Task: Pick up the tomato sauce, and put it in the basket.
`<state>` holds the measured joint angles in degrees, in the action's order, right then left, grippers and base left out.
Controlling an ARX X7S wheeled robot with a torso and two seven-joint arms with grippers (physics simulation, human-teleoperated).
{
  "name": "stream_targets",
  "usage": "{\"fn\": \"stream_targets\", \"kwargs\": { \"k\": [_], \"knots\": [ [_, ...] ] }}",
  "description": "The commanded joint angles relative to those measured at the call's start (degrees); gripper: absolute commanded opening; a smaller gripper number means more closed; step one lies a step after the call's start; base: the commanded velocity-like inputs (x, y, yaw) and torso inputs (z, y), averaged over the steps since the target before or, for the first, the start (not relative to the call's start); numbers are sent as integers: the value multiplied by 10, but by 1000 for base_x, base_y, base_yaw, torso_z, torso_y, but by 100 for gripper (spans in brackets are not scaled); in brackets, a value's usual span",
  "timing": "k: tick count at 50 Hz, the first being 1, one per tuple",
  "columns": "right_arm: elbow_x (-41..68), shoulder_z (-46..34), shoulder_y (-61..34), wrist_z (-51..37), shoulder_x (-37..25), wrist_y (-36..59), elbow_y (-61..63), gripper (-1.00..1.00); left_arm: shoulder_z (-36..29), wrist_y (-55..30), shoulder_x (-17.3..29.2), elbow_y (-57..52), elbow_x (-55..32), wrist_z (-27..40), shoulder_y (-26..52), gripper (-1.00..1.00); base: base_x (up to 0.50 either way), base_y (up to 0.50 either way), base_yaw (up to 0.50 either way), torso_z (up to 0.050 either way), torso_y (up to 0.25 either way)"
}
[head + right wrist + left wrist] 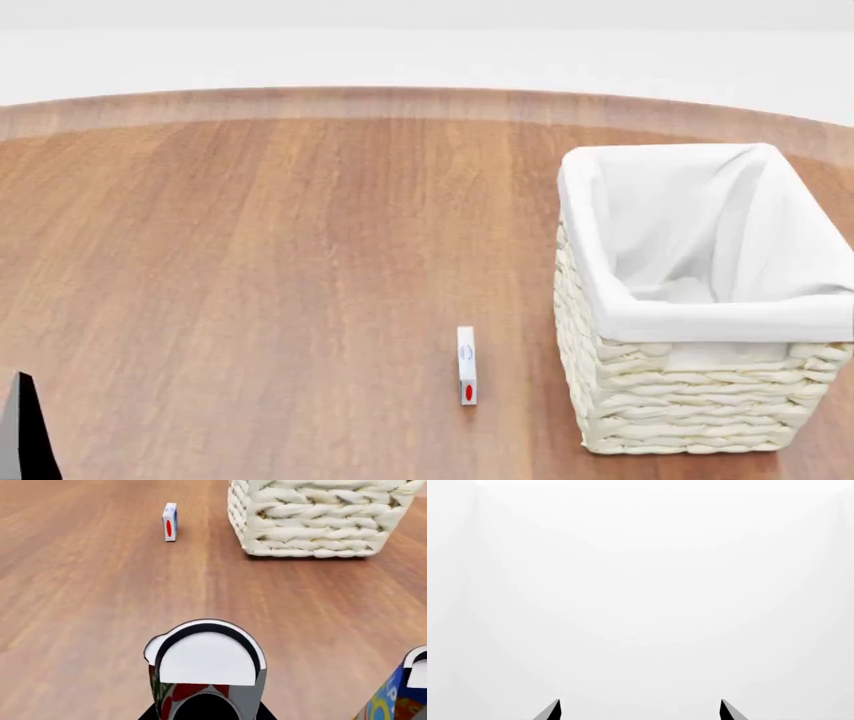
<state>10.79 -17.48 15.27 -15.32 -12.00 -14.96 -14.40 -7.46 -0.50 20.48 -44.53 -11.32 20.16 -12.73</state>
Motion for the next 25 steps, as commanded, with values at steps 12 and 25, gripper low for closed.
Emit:
{"fn": "stream_targets", "kwargs": {
  "k": [12,25],
  "knots": [
    [-22,-16,23,-28,-33,70,165,-100,-1,2,3,7,-3,5,2,100,1,0,1,0,0],
    [-36,-10,64,-59,-66,126,341,-100,2,10,8,2,-7,7,-7,100,0,0,0,0,0]
  ]
}}
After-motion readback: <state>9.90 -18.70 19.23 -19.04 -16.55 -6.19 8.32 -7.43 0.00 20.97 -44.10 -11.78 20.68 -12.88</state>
